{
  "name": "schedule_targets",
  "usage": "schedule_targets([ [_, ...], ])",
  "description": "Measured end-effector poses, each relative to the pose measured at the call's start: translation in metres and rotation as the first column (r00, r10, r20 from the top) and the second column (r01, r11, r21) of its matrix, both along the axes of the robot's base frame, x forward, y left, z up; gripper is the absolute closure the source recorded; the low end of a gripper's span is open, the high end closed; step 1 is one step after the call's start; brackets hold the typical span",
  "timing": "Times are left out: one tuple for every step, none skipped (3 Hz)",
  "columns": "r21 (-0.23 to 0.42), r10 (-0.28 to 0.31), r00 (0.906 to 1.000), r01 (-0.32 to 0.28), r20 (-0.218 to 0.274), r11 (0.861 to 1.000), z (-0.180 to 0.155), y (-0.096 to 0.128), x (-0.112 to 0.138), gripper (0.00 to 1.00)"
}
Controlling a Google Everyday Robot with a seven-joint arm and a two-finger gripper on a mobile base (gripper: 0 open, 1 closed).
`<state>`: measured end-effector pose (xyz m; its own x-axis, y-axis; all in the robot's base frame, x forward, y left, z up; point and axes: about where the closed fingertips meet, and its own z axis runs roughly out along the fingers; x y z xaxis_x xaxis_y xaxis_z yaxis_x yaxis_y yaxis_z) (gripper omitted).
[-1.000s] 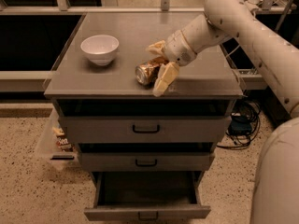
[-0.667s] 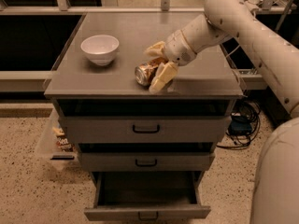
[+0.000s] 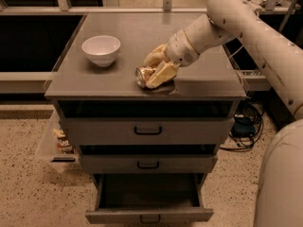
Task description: Place orange can into bottom drawer
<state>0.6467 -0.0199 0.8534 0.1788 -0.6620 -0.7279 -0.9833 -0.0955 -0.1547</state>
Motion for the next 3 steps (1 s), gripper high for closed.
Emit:
schedule_targets([
  [0.000,0.000,1.0000,0.000,0.000,1.000,0.0000,0.0001,0.0000,0.90],
  [0.000,0.000,1.0000,0.000,0.000,1.000,-0.0001,0.0001,0.0000,1.00],
  [0.000,0.000,1.0000,0.000,0.000,1.000,-0.0001,0.0001,0.0000,1.00],
])
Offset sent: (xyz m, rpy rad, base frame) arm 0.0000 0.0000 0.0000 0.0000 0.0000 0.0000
